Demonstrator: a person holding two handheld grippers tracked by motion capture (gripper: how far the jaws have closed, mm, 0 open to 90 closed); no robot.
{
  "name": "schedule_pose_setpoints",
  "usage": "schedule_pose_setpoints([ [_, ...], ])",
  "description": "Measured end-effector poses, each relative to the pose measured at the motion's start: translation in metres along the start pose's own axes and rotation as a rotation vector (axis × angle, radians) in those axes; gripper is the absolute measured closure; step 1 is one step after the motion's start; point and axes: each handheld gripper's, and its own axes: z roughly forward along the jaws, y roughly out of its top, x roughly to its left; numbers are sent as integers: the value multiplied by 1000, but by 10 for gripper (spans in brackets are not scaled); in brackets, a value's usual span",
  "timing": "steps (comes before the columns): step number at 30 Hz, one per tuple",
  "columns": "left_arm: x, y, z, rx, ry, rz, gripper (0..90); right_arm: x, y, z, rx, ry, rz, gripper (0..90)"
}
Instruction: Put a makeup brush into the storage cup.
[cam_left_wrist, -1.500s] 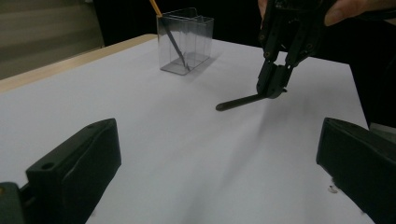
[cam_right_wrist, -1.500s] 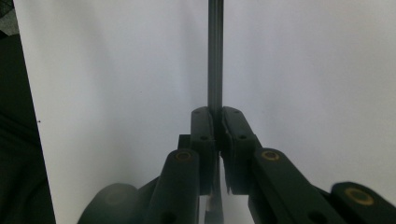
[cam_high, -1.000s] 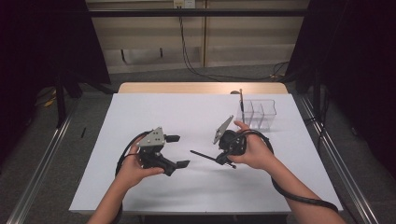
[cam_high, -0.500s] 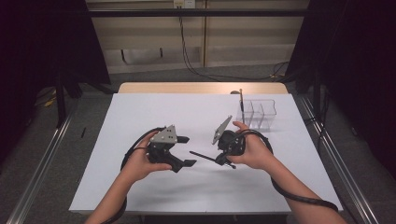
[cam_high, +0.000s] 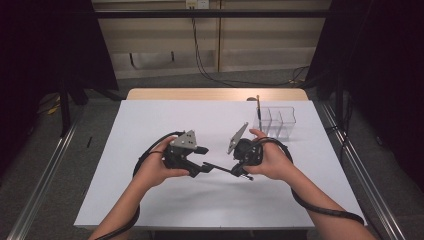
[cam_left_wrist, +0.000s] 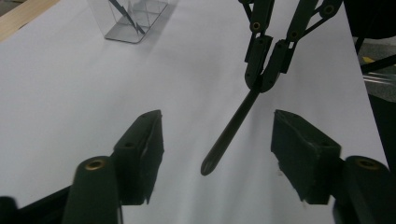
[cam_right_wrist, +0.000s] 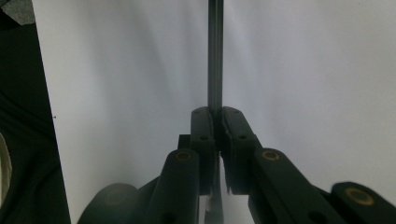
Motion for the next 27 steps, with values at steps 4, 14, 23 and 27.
schedule_pose_setpoints([
  [4, -2, 2, 1, 13, -5, 28, 481, 0, -1, -1, -1, 0, 7, 849],
  [14, -3, 5, 12, 74, -14, 65, 592, 2, 6, 0, 13, 6, -12, 849],
  [23, -6, 4, 18, 110, -35, 93, 696, 2, 14, -3, 6, 1, -66, 849],
  [27, -7, 3, 17, 118, -39, 101, 712, 2, 17, -4, 18, 4, -73, 849],
])
